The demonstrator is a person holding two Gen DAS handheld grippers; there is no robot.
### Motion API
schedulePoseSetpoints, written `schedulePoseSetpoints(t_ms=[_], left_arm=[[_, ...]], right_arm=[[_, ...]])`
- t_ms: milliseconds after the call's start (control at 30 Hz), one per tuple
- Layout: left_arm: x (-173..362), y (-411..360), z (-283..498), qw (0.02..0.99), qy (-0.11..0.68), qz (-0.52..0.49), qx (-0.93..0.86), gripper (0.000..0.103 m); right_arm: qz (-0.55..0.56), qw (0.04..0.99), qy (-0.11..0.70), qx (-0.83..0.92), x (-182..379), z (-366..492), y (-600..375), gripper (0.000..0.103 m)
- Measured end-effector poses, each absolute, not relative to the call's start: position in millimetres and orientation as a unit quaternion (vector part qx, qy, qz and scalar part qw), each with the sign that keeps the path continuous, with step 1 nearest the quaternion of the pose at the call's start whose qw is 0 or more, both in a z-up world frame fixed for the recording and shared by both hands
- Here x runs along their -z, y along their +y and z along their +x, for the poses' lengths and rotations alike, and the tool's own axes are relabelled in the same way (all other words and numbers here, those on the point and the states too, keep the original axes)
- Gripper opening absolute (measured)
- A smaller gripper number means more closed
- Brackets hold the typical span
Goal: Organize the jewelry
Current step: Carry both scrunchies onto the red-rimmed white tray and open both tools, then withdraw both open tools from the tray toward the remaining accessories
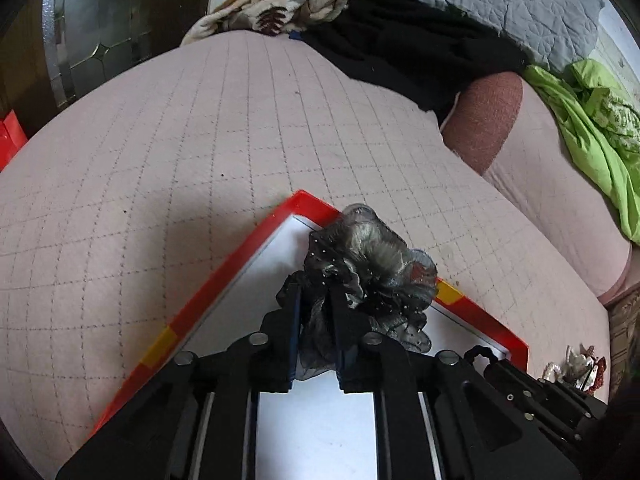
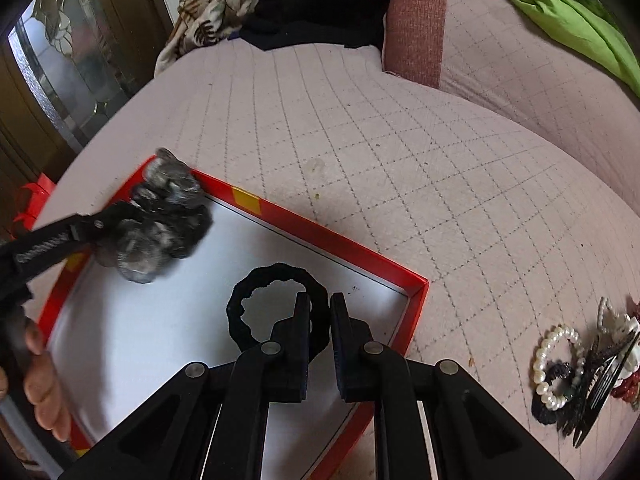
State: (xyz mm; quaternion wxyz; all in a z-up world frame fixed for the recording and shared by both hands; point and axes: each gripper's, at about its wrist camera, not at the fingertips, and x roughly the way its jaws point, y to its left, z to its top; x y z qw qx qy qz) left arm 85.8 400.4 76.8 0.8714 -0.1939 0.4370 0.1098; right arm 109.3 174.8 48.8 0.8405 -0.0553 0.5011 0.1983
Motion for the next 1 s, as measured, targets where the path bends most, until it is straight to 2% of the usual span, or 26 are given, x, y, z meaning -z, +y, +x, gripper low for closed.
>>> schedulePoseSetpoints(t_ms=[67,133,200,233,467,700,1000], left_arm=[[-79.0,399.6,82.5,0.875,0.431,-0.194,-0.109,0.027],[-82.4,399.6,78.9,0.880,0.421,-0.189,-0.114,0.037],[-85.5,398.7,75.1,0.885,0.411,-0.184,-0.116,0.046],[-86.4,399.3,73.9,0.888,0.405,-0.185,-0.117,0.052],[-95.2,393.6,57.9,0.900,0.375,-0.177,-0.130,0.053],[-121.0,355.8,32.7,0.921,0.347,-0.131,-0.123,0.053],[-125.5,260.3,-19.9,0.915,0.391,-0.101,-0.017,0.053]], right_arm=[[-0.059,0.843,0.497,-0.194,-47.7,111.1,175.4,0.014],[-0.063,0.846,0.493,-0.192,-49.1,111.7,176.6,0.024],[-0.067,0.853,0.481,-0.191,-55.4,109.6,176.9,0.052],[-0.069,0.857,0.475,-0.189,-58.4,107.3,176.7,0.055],[-0.051,0.869,0.456,-0.185,-85.0,71.0,145.0,0.056],[-0.019,0.868,0.477,-0.139,-82.2,9.5,57.5,0.056],[0.046,0.861,0.505,-0.037,-66.5,-46.6,-84.0,0.056]])
